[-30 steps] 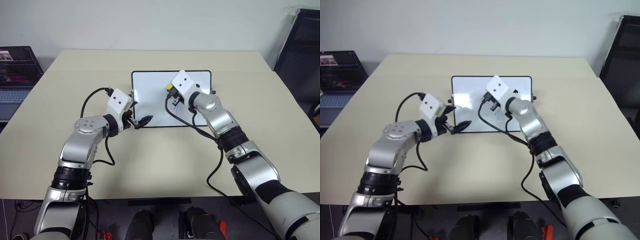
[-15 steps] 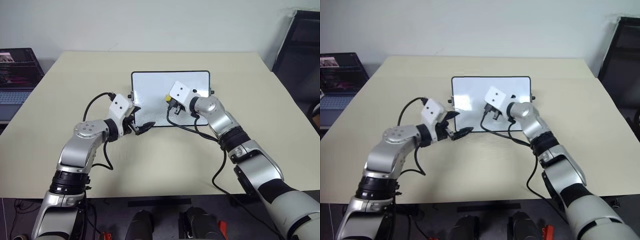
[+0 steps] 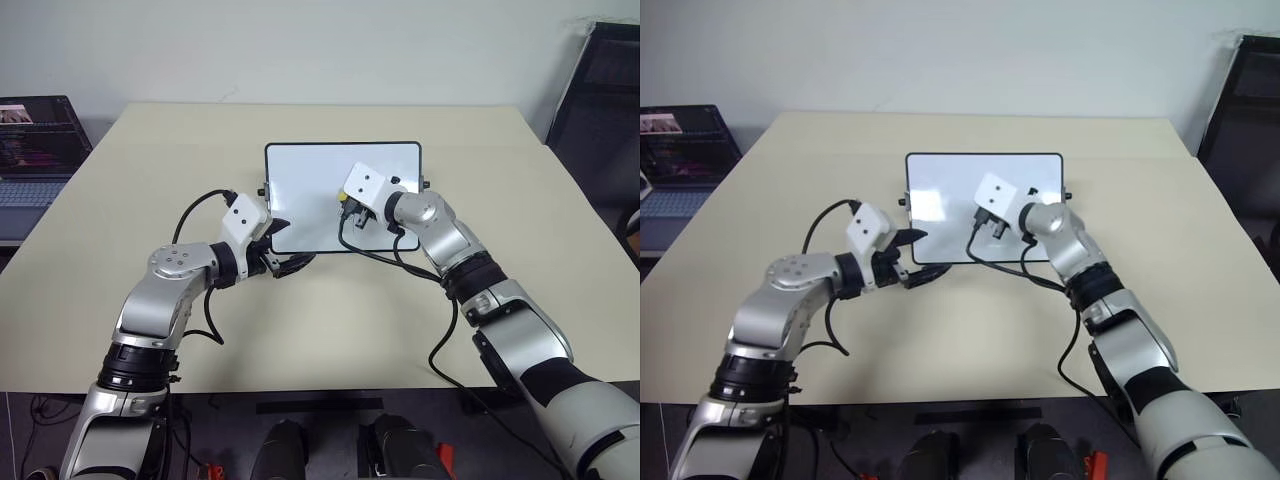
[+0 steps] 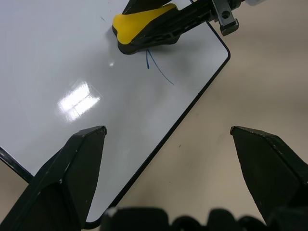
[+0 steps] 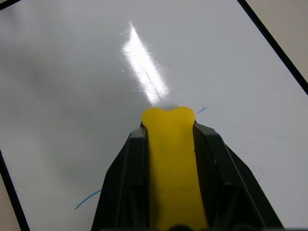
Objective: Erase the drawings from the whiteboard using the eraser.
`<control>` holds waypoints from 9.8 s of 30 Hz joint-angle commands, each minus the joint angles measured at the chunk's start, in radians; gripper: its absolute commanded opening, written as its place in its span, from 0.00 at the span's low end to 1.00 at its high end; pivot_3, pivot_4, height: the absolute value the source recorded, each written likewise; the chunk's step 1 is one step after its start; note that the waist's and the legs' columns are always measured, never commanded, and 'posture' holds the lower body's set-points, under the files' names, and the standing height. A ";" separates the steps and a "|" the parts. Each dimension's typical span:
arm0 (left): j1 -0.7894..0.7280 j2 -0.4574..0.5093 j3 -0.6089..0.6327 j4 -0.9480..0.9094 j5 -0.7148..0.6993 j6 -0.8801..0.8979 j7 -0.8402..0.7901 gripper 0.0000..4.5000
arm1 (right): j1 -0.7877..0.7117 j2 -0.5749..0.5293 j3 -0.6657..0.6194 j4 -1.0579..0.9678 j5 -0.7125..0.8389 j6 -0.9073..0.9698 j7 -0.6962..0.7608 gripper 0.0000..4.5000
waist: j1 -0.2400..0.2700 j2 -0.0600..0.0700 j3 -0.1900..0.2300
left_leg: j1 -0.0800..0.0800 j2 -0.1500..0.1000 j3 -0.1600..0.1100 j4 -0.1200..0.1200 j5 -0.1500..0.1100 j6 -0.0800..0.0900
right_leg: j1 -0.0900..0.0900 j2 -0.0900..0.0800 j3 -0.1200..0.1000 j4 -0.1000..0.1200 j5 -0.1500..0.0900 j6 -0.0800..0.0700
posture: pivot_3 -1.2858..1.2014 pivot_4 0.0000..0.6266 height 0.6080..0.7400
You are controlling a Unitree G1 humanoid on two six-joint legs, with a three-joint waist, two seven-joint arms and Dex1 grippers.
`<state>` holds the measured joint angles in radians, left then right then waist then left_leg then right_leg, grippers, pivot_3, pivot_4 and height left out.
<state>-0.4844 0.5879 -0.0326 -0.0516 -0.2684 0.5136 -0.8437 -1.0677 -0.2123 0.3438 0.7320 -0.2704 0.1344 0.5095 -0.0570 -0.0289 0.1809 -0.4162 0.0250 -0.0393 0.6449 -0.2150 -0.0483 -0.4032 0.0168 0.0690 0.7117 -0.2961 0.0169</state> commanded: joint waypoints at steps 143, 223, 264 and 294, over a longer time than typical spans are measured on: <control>0.097 0.030 0.044 -0.099 -0.011 -0.045 0.019 1.00 | 0.242 -0.046 0.016 -0.349 0.051 0.164 -0.038 0.21 | 0.001 -0.001 0.000 | -0.001 0.001 0.000 -0.012 0.001 0.001 | 0.000 0.000 0.000 -0.013 0.001 0.000 | 0.52 0.24 1.00; 0.126 0.024 0.017 -0.105 -0.019 -0.093 -0.039 1.00 | 0.352 -0.038 -0.197 -0.720 0.128 0.343 0.004 0.21 | 0.003 -0.001 0.000 | -0.002 0.001 -0.001 -0.006 0.001 0.001 | 0.003 0.000 -0.001 -0.015 0.005 0.002 | 0.52 0.24 1.00; -0.319 -0.270 -0.310 0.409 0.132 -0.546 -0.447 1.00 | 0.754 0.079 -0.511 -1.041 0.251 0.694 -0.428 0.29 | 0.005 0.000 0.000 | -0.005 0.001 0.005 -0.005 0.001 0.001 | -0.001 0.009 0.003 -0.014 0.002 0.006 | 0.52 0.24 1.00; 0.447 -0.322 0.165 -0.363 0.209 -0.225 0.454 1.00 | 1.052 -0.005 -0.342 -1.201 0.366 0.106 -0.208 0.99 | 0.009 -0.001 0.000 | -0.002 0.002 -0.002 -0.004 0.001 0.001 | 0.003 0.001 0.003 -0.014 0.002 0.007 | 0.52 0.24 1.00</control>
<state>-0.0445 0.2793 0.1238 -0.3420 -0.1006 0.3187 -0.4670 -0.0177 -0.2058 0.0185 -0.4706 0.0926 0.3283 0.2766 -0.0481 -0.0301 0.1804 -0.4172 0.0268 -0.0412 0.6427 -0.2143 -0.0471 -0.3970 0.0172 0.0716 0.6960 -0.2941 0.0239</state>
